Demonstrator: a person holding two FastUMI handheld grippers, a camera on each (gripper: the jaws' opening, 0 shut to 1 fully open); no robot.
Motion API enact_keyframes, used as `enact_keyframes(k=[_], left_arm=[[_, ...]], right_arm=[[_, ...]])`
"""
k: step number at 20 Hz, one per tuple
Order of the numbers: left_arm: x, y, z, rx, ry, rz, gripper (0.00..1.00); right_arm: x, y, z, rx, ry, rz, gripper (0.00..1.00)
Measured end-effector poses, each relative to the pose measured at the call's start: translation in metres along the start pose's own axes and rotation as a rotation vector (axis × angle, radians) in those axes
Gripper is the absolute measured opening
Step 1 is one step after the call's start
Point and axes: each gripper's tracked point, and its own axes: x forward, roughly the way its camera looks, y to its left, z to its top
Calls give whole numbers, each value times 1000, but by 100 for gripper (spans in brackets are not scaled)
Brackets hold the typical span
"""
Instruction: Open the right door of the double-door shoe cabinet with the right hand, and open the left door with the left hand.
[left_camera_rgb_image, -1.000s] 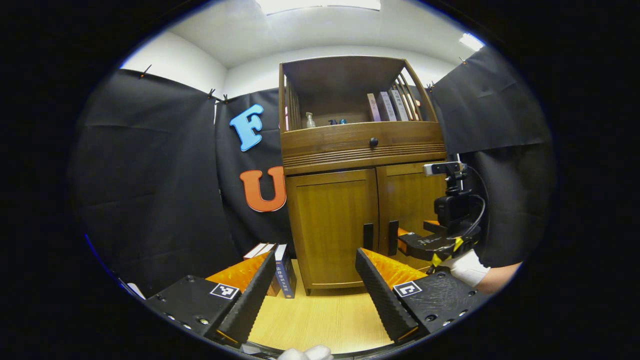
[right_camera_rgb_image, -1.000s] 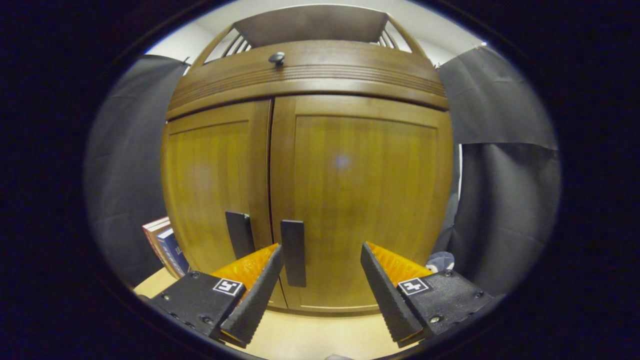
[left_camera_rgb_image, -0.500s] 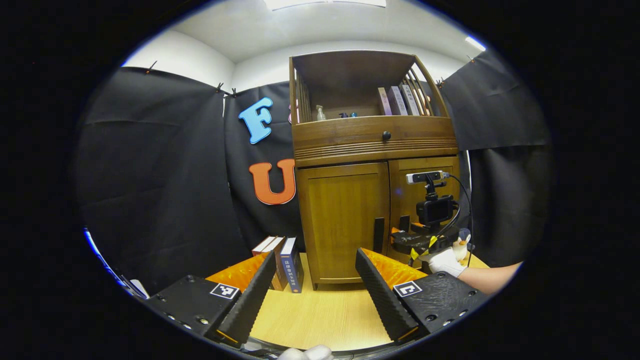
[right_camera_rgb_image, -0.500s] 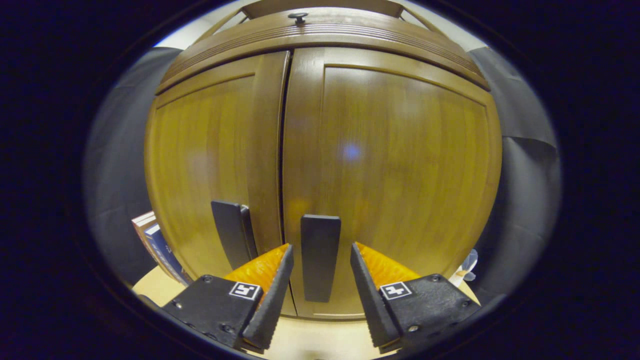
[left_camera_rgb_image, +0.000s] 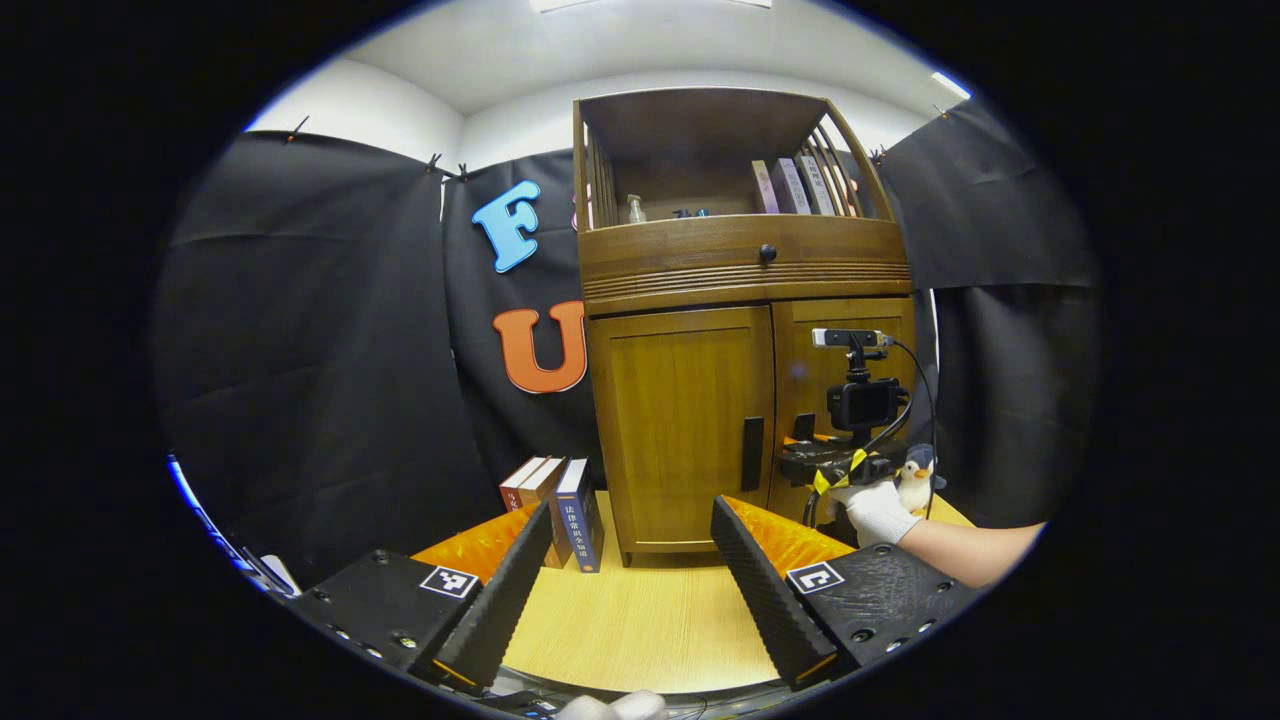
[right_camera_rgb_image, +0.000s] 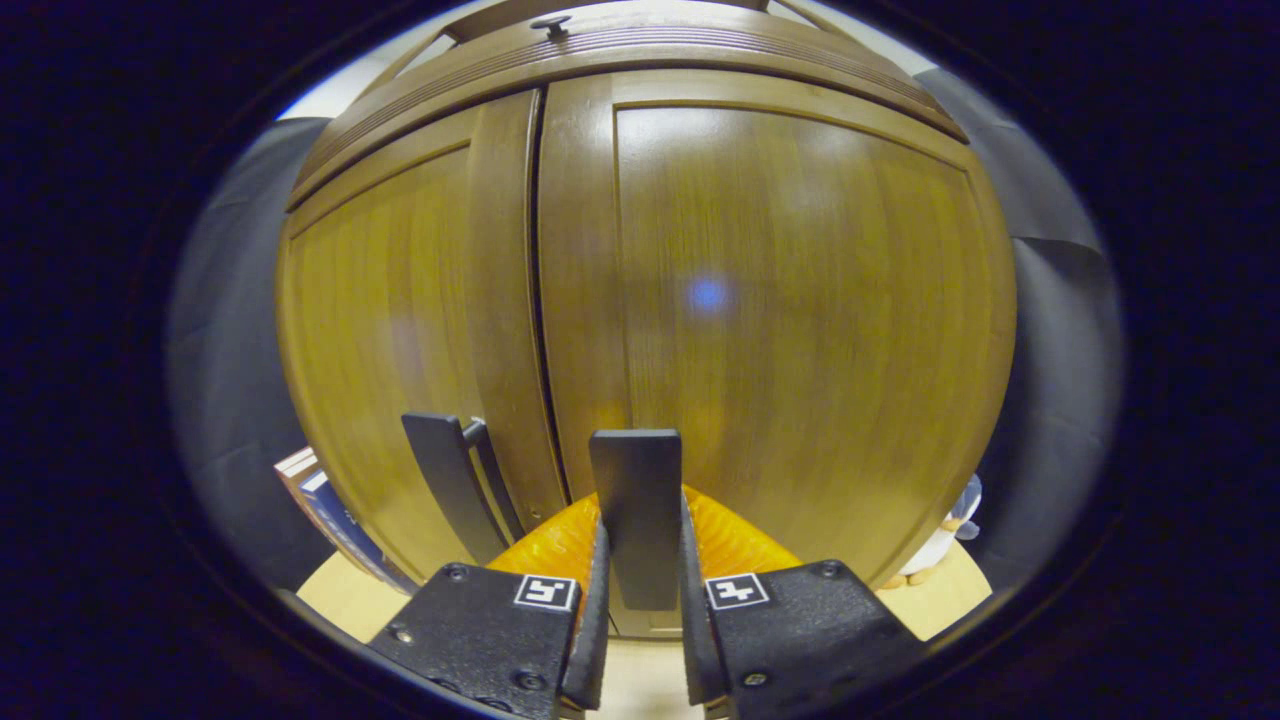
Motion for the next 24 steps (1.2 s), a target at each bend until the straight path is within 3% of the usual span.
enact_keyframes(k=[10, 14, 15, 24], left_arm=[[-25, -22, -2, 7, -37, -35, 96], [-36, -33, -3, 9, -48, -59, 100], [-39, -35, -4, 11, -49, -64, 96], [-40, -52, -4, -6, -59, -108, 96]], right_arm=[[-71, -12, -17, -77, 14, 104, 29], [-110, -27, -29, -73, 19, 107, 29], [-117, -33, -32, -66, 18, 103, 28], [-186, -95, -46, -44, 25, 42, 25]])
